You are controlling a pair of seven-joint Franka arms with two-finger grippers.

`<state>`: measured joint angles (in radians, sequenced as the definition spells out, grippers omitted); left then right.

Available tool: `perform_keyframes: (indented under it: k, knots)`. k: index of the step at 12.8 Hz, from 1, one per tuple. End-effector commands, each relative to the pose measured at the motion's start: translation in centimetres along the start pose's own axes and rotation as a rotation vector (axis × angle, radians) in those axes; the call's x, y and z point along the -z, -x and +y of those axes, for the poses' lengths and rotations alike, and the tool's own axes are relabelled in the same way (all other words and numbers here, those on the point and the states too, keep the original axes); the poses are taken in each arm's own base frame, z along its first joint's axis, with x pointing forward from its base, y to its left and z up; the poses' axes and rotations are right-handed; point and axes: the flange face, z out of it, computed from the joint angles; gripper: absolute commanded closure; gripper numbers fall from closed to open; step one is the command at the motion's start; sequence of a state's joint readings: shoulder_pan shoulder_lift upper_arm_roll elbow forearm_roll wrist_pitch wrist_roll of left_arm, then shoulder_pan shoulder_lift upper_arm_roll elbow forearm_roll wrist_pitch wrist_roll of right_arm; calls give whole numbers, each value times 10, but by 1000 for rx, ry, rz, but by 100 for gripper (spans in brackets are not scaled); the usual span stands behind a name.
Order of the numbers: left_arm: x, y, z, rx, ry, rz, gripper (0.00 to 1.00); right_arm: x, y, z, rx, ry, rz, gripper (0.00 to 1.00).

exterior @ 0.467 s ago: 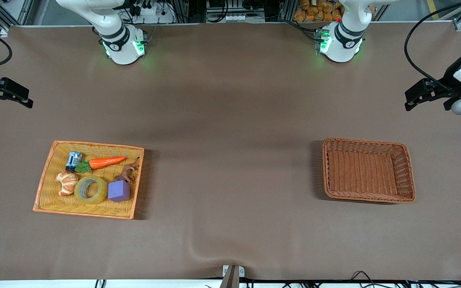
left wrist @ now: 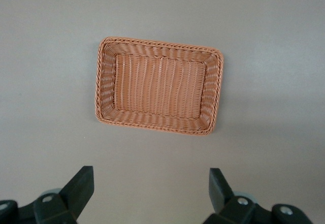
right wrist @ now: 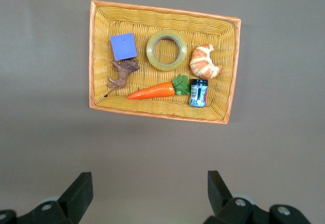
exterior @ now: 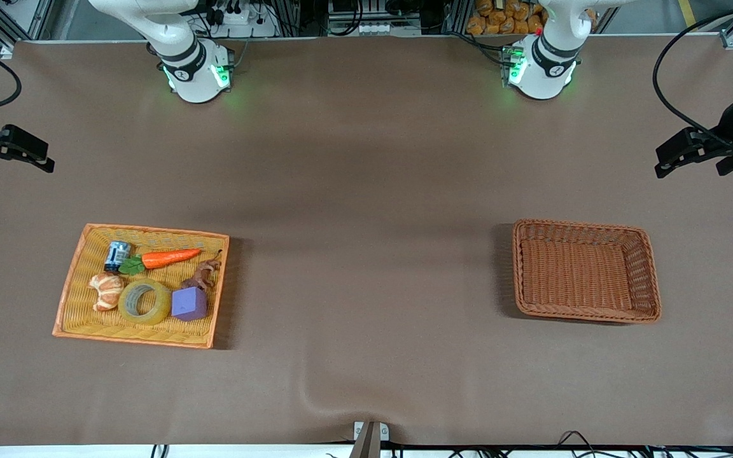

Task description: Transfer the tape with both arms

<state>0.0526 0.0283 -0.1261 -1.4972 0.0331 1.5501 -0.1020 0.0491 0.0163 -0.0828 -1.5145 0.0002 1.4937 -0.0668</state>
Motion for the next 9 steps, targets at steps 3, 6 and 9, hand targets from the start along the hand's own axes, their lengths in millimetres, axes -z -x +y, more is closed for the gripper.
perform_keyframes:
  k: [3, 6, 9]
  knots:
    - [-11, -6, -7, 3, 17, -33, 0, 0, 1, -5, -19, 14, -7, 0]
    - [-26, -13, -12, -2, 24, -58, 0, -2, -1, -10, -12, 9, -2, 0]
    - [-49, -24, -6, 2, 12, -93, 0, -49, -32, -41, 42, 10, 6, 0]
